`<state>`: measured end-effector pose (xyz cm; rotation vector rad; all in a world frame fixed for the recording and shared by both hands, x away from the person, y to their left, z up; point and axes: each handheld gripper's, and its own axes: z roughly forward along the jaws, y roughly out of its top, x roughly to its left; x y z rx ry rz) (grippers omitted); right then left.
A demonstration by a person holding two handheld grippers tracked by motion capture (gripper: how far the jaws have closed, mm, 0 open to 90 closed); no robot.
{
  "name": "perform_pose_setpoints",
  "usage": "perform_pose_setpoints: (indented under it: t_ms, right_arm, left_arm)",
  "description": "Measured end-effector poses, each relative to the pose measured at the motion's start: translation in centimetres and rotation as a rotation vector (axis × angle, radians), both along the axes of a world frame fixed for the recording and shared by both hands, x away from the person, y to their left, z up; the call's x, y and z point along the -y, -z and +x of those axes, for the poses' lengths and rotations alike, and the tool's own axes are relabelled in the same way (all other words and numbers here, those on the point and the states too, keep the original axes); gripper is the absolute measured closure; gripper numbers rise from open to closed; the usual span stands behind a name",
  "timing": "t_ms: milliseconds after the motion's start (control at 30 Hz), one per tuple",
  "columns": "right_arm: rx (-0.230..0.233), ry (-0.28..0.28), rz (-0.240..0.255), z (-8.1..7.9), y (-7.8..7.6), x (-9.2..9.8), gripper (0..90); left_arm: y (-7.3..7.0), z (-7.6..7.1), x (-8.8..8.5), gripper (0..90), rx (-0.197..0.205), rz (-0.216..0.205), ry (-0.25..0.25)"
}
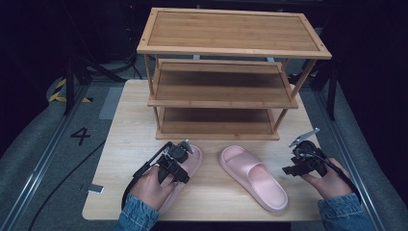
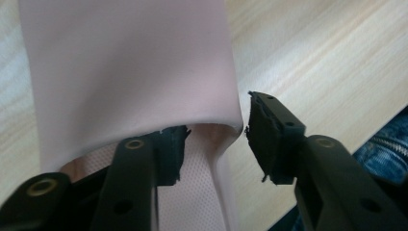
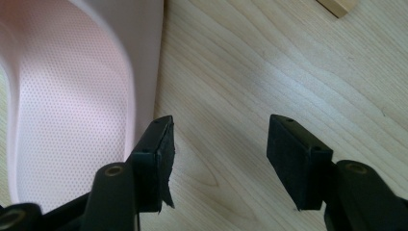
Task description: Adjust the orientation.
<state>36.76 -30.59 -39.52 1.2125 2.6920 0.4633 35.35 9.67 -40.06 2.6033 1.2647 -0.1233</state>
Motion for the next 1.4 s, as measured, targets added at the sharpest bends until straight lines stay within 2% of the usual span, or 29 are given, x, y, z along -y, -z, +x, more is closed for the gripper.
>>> perform_pose_setpoints:
  t_ms: [33, 67, 200, 400, 433, 567, 667, 800, 933, 1000, 1067, 1133, 1200, 1233, 1400]
  right_arm:
    - [0.002, -0.005, -0.003, 0.0, 0.0, 0.0, 44.3]
    - [0.003, -0.006, -0.004, -0.1, 0.0, 0.1, 44.7]
    - [0.008, -0.005, -0.014, -0.2, 0.0, 0.1, 46.0]
    - [0.022, -0.012, -0.013, -0.6, -0.2, 0.2, 46.2]
    - [0.020, -0.005, -0.011, -0.7, -0.2, 0.4, 46.2]
    - [0.018, 0.004, -0.013, -0.9, -0.2, 0.8, 46.2]
    - [0.022, 0.012, -0.009, -1.2, -0.3, 1.0, 46.1]
    - [0.019, 0.020, -0.010, -1.4, -0.3, 1.2, 45.9]
    - [0.019, 0.027, -0.014, -1.6, -0.1, 1.3, 45.9]
    - [0.015, 0.029, -0.015, -1.8, -0.1, 1.4, 45.8]
    - [0.013, 0.029, -0.016, -1.9, -0.2, 1.4, 45.7]
    - [0.014, 0.028, -0.016, -1.9, -0.2, 1.4, 45.6]
    - [0.017, 0.030, -0.009, -2.0, -0.3, 1.3, 45.5]
    - [0.017, 0.030, -0.009, -2.0, -0.3, 1.3, 45.5]
    - [0.008, 0.017, -0.007, -1.9, 0.2, 0.9, 45.7]
  left_arm:
    - [0.2, 0.0, 0.1, 61.3, 0.005, -0.011, -0.009]
    - [0.2, 0.0, 0.2, 62.5, 0.004, -0.004, 0.001]
    - [0.3, -0.2, 0.5, 77.3, 0.026, 0.002, 0.017]
    - [0.3, 0.1, 0.6, 81.8, 0.043, 0.006, 0.024]
    - [0.2, 0.2, 0.5, 82.4, 0.044, 0.006, 0.039]
    - [-0.2, 0.2, 0.5, 83.3, 0.038, -0.001, 0.036]
    - [-1.2, 0.0, 0.4, 83.7, 0.053, -0.009, 0.043]
    - [-2.3, -0.1, 0.5, 83.5, 0.052, -0.019, 0.065]
    - [-3.7, -0.1, 0.7, 83.4, 0.063, -0.029, 0.104]
    - [-4.5, -0.1, 0.8, 83.4, 0.064, -0.026, 0.112]
    - [-5.6, -0.1, 0.9, 83.4, 0.088, -0.044, 0.122]
    - [-6.0, -0.1, 0.9, 83.4, 0.091, -0.042, 0.129]
    - [-7.3, -0.1, 1.2, 83.4, 0.098, -0.062, 0.147]
    - [-7.3, -0.1, 1.2, 83.3, 0.098, -0.062, 0.147]
    - [-9.3, 0.1, 1.5, 83.3, 0.109, -0.056, 0.169]
